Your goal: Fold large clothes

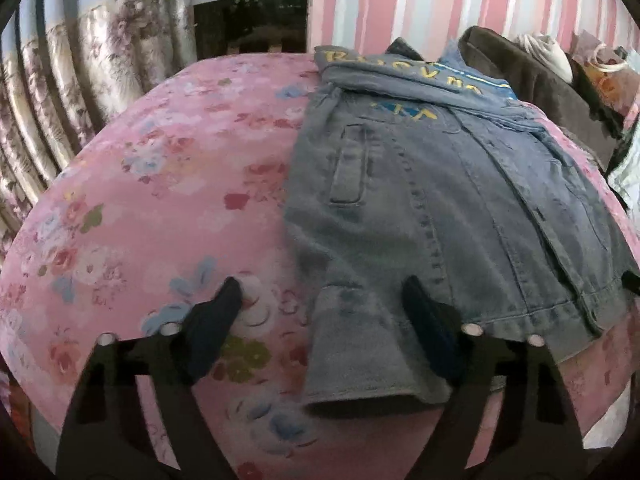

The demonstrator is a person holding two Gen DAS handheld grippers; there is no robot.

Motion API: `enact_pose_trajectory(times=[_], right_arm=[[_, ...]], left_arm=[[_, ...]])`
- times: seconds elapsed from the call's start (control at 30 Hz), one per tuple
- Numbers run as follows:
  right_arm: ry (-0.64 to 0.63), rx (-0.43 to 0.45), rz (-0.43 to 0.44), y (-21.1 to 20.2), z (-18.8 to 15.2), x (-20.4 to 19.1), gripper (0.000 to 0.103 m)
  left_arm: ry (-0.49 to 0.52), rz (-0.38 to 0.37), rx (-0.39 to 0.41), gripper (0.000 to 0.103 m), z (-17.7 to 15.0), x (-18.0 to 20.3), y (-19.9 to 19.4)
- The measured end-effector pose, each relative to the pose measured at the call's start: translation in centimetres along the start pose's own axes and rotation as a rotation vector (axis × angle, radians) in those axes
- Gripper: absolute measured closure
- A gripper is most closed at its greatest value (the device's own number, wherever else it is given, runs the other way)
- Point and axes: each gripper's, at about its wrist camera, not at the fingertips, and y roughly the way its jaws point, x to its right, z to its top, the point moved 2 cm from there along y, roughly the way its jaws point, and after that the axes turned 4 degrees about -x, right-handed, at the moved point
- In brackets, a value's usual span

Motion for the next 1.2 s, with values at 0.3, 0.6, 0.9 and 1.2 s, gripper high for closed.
enact_pose_trajectory(times=[0.3,0.6,0.9,1.2], right_arm=[[0.012,0.019,0.105,-1.8,1.3,-0.1,0.092],[-0.039,0.205,0.102,-7.0,3.3,-1.4,0.094],[-0.090,0.317,0.088,-8.7,7.9,-2.0,0.094],[-0.119,0.392,0.096,-7.4,15.5,-2.7,0.095]], left_arm=[[0.056,-0.092,0.013,0.089,1.6,1.4,-1.8],[0.089,-0.052,0.134,0.092,4.3,1.8,-6.6],[0.101,-0.060,0.198,0.092,8.3,1.8,-7.4],[0.140,-0.060,0.280,0.092,17.2,2.4,-6.3]])
